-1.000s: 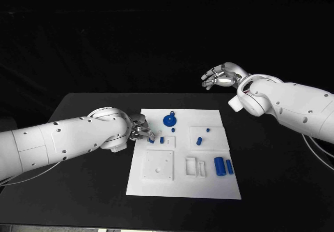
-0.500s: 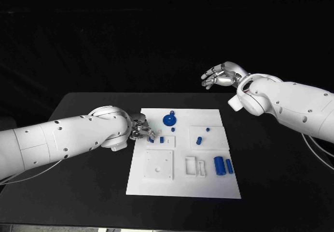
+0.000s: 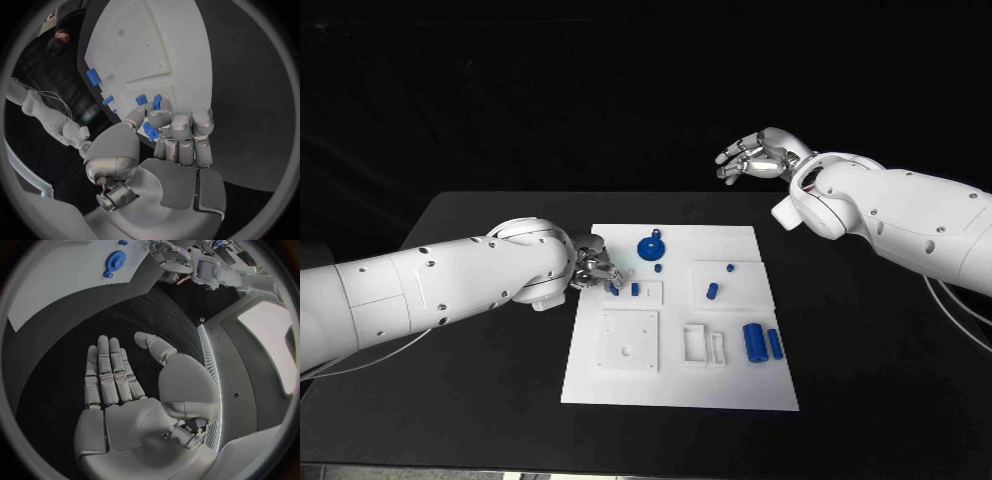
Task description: Assemble the parts on the task board
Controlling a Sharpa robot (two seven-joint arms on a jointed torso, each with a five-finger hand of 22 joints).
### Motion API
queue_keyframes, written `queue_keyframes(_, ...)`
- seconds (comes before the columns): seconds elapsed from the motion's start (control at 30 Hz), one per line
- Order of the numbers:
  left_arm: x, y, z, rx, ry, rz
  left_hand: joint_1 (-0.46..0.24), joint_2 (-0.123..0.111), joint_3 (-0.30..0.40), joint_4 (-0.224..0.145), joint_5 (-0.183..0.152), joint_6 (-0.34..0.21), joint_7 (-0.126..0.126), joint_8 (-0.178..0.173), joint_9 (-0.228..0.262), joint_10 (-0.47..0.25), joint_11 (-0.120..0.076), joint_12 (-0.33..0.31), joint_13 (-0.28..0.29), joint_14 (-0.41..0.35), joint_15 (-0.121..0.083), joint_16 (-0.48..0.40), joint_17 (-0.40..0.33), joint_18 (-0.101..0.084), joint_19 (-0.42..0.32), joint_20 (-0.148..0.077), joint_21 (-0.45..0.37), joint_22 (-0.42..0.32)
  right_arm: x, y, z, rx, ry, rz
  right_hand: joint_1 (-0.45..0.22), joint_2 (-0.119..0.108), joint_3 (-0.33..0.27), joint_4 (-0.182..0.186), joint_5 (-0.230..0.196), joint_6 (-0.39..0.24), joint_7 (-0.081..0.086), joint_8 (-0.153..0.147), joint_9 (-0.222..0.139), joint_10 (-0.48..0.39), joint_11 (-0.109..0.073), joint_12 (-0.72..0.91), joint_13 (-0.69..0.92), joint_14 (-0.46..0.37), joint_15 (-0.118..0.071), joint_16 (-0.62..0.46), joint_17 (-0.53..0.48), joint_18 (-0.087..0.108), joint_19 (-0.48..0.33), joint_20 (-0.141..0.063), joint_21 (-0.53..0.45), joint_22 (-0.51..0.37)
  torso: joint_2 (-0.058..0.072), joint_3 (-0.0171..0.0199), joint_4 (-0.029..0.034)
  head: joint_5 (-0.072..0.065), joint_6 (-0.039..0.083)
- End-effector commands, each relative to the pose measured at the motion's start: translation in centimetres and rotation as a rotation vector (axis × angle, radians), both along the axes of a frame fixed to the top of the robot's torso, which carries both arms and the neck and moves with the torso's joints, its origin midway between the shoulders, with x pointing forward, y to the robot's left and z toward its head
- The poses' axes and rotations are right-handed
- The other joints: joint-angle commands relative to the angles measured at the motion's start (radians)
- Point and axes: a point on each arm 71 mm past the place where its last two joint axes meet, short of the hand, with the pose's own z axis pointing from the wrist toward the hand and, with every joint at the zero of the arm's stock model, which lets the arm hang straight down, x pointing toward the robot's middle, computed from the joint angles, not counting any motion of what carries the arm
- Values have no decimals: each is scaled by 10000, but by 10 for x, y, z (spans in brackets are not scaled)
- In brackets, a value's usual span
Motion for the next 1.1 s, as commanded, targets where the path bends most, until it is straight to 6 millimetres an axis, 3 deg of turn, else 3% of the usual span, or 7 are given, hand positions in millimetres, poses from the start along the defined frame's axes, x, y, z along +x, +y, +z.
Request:
queue_keyframes(0.03, -3, -6, -4, 256, 162, -415, -12, 119, 71, -6, 9, 1280, -825, -16, -29, -240, -284, 40, 16, 102, -410, 32, 17, 863, -72, -537, 37, 199, 0, 1, 0, 7, 11, 96, -38, 7, -21, 30, 35, -71, 115, 67, -15, -6, 68, -51, -14, -72, 18, -43, 7, -142, -70, 19, -59, 18, 3, -3, 7, -3, -13)
queue_keyframes(0.57, -3, -9, -5, 352, 272, -448, -172, -66, 110, 143, -481, 1162, -768, -85, -65, -317, -212, 28, -59, 13, -364, -44, 18, 867, -208, -511, 36, 153, 0, 1, 0, 9, 14, 94, -40, 10, -20, 32, 36, -73, 116, 69, -18, -4, 69, -53, -14, -72, 19, -44, 8, -141, -68, 21, -67, 26, -1, -4, 13, -38, -45)
queue_keyframes(0.67, -3, -8, -5, 363, 268, -417, -436, -448, 48, 462, -1535, 1092, -748, -190, -125, -352, -188, -44, -152, -34, -354, -133, -7, 893, -278, -514, -21, 113, 0, 1, 0, 8, 19, 97, -40, 10, -20, 32, 36, -74, 116, 70, -18, -4, 69, -53, -14, -72, 19, -44, 9, -141, -68, 21, -69, 27, -1, -11, 13, -47, -47)
queue_keyframes(0.77, -2, -5, -5, 424, 272, -306, -624, -766, 17, 692, -1956, 1061, -732, -246, -151, -364, -178, -87, -212, -64, -350, -188, -15, 910, -324, -516, -64, 92, 0, 1, 0, 9, 19, 99, -41, 9, -20, 32, 36, -74, 116, 70, -19, -4, 69, -54, -14, -72, 19, -44, 9, -141, -67, 21, -70, 28, 0, -9, 18, -52, -48)
queue_keyframes(0.9, 0, -1, -5, 573, 133, -149, -866, -1342, 9, 1072, -3639, 1006, -723, -297, -154, -398, -170, -149, -278, -116, -348, -260, -20, 945, -408, -523, -161, 52, 0, 0, 0, 15, 21, 83, -43, 8, -21, 33, 36, -75, 117, 70, -20, -4, 69, -54, -14, -73, 19, -44, 9, -141, -67, 22, -72, 30, -3, -8, 17, -57, -47)
queue_keyframes(1.03, 1, 2, -4, 546, 3, 9, -991, -1686, 52, 1353, -4502, 1000, -740, -300, -138, -399, -176, -155, -298, -120, -362, -279, -10, 968, -428, -530, -195, 42, 0, 0, -1, 17, 20, 79, -51, 11, -24, 39, 32, -77, 118, 70, -21, -4, 70, -55, -14, -74, 20, -45, 9, -142, -66, 24, -75, 33, 0, -11, 11, -56, -41)
queue_keyframes(1.1, 2, 4, -3, 473, -143, 130, -1022, -1779, 86, 1469, -4654, 994, -731, -302, -132, -402, -187, -158, -305, -120, -367, -285, -5, 976, -432, -532, -203, 41, 0, 0, -1, 17, 16, 61, -53, 11, -25, 40, 31, -77, 118, 70, -21, -4, 70, -56, -15, -74, 20, -45, 9, -142, -66, 24, -76, 34, 2, -13, 9, -64, -40)
